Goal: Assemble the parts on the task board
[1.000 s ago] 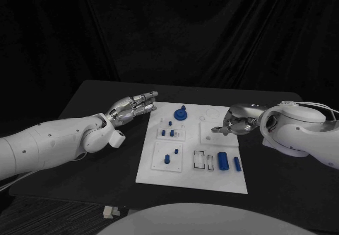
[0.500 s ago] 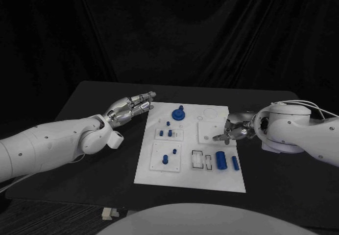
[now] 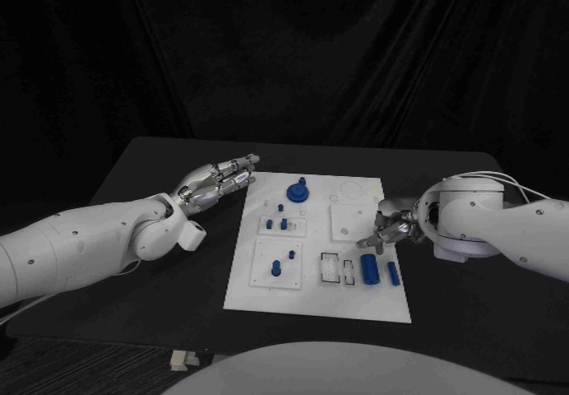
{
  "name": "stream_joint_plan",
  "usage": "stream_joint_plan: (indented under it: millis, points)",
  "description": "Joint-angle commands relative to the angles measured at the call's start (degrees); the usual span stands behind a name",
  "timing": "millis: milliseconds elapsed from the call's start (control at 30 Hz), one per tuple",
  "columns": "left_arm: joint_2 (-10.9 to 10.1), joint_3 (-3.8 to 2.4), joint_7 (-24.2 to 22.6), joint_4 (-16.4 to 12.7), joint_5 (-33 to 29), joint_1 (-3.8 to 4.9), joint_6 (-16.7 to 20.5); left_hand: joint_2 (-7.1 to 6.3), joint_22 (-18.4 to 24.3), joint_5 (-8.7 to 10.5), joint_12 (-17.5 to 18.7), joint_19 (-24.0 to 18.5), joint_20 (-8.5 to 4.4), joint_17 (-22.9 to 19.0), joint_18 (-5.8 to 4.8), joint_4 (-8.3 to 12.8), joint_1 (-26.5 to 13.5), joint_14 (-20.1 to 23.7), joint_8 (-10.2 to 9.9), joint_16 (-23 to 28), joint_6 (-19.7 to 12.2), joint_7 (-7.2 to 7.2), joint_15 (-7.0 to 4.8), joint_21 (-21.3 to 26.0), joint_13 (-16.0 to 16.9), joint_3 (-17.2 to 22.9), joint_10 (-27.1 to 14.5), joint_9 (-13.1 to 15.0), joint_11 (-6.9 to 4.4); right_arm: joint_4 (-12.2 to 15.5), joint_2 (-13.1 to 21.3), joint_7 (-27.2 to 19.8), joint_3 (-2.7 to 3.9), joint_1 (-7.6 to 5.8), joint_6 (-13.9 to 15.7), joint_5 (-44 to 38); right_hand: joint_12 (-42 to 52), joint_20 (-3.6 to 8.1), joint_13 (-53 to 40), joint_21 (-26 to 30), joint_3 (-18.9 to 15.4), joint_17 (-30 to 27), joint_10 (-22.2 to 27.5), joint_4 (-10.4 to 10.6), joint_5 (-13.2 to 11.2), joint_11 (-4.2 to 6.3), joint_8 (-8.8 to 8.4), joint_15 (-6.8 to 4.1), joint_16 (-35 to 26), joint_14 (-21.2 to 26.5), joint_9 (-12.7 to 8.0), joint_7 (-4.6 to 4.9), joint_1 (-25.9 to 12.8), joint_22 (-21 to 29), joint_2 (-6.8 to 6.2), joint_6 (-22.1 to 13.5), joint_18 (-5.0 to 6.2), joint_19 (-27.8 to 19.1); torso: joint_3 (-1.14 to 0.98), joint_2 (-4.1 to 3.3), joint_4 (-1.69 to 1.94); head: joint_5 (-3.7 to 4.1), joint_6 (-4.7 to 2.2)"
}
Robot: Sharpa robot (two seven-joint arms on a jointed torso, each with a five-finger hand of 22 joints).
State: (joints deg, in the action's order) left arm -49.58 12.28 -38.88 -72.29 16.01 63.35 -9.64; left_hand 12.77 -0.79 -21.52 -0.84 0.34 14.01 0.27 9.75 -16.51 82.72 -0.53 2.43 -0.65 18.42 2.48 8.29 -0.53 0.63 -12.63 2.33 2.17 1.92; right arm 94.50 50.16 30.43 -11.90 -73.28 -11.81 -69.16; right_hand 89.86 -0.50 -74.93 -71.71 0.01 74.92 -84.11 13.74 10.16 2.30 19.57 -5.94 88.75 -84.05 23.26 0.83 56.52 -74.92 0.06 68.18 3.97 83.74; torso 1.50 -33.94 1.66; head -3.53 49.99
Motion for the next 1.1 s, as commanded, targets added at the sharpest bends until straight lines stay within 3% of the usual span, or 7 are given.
stream_joint_plan:
  millis: [33,400,667,767,833,1100]
  points:
    - [0.11,-0.06,-6.56,0.01,-0.4,-0.13,-0.33,0.04,-0.01,-0.39,-0.04,-0.07,-0.15,-0.05,0.17,0.44,0.74,0.04,-0.11,0.26,-0.03,-0.38,-0.34,0.27,0.02,0.09,-0.06,0.0,0.52,-0.2,-0.23,4.11,0.01,0.31,-2.98,1.88,0.14,0.33,-15.07,-0.88,-0.35,12.32,-5.89,-0.13,-0.74,0.54,0.14,-0.51,-0.32,-5.34,0.33,-0.18,-0.05,-10.27,-0.52,0.59,-0.29,0.3,0.01,-0.02,-0.01,-0.18,0.01]
    - [0.22,-0.06,-6.45,0.22,-0.4,-0.32,-0.75,0.1,-0.07,-0.87,-0.05,-0.04,0.16,-0.03,0.25,0.68,1.32,0.01,-0.12,0.23,-0.06,-0.42,-0.27,0.24,0.02,0.27,-0.05,0.01,0.56,-0.92,-0.95,6.08,0.01,0.76,-4.43,2.04,0.14,0.6,-15.07,-1.79,-0.7,12.01,-5.89,-0.24,-2.96,0.56,-0.78,-0.73,-0.48,-5.31,0.5,-0.11,-0.42,-10.49,-0.83,0.26,-0.46,0.68,0.02,0.01,-0.03,-0.27,0.01]
    - [0.14,-0.06,-6.31,0.22,-0.4,-0.39,-0.76,0.1,-0.12,-1.01,-0.05,-0.02,0.28,-0.03,0.28,0.77,1.5,0.0,-0.12,0.22,-0.08,-0.42,-0.23,0.22,0.03,0.32,-0.04,0.01,0.59,-1.38,-1.29,6.57,0.01,0.91,-5.33,2.04,0.14,0.62,-15.07,-2.69,-1.39,12.22,-5.89,1.06,-5.85,0.27,-2.76,-0.65,-0.34,-5.38,-0.12,0.32,-2.65,-10.69,-1.5,-0.42,-0.63,0.97,-0.01,-0.02,-0.01,-0.13,0.01]
    - [0.14,-0.06,-6.27,0.21,-0.4,-0.41,-0.8,0.09,-0.14,-1.07,-0.05,-0.01,0.34,-0.02,0.29,0.8,1.57,-0.01,-0.12,0.22,-0.08,-0.42,-0.21,0.21,0.03,0.34,-0.04,0.01,0.6,-1.56,-1.44,6.62,0.01,1.08,-5.37,2.05,0.14,0.59,-15.07,-2.89,-1.38,12.35,-5.89,1.33,-6.08,0.18,-3.29,-0.6,-0.26,-5.4,-0.3,0.44,-2.97,-10.73,-1.57,-0.74,-0.66,1.03,0.0,0.01,-0.03,-0.14,0.01]
    - [0.17,-0.06,-6.22,0.21,-0.4,-0.43,-0.88,0.09,-0.15,-1.11,-0.04,-0.01,0.37,-0.02,0.3,0.83,1.62,-0.01,-0.12,0.22,-0.07,-0.41,-0.2,0.21,0.02,0.35,-0.06,0.01,0.6,-1.68,-1.58,6.6,0.01,1.3,-5.07,2.05,0.14,0.4,-15.07,-2.89,-1.14,12.49,-5.89,1.45,-6.15,-0.24,-4.97,-0.31,-0.17,-5.43,-0.94,0.98,-2.99,-10.71,-1.78,-2.17,-0.67,0.99,0.01,0.01,-0.05,-0.25,0.01]
    - [0.27,-0.06,-5.98,0.21,-0.4,-0.51,-1.02,0.1,-0.25,-1.4,-0.04,0.04,0.73,-0.03,0.39,1.18,2.16,0.0,-0.13,0.22,-0.18,-0.39,-0.11,0.16,0.02,0.56,-0.07,0.0,0.63,-2.28,-2.3,6.42,0.01,2.21,-3.83,2.05,0.14,-0.17,-15.07,-2.59,-0.51,12.52,-5.89,0.87,-5.31,-0.85,-7.29,0.41,-0.14,-5.43,-1.69,1.75,-2.06,-10.59,-1.94,-4.0,-0.6,0.81,0.01,-0.01,-0.01,-0.32,0.01]
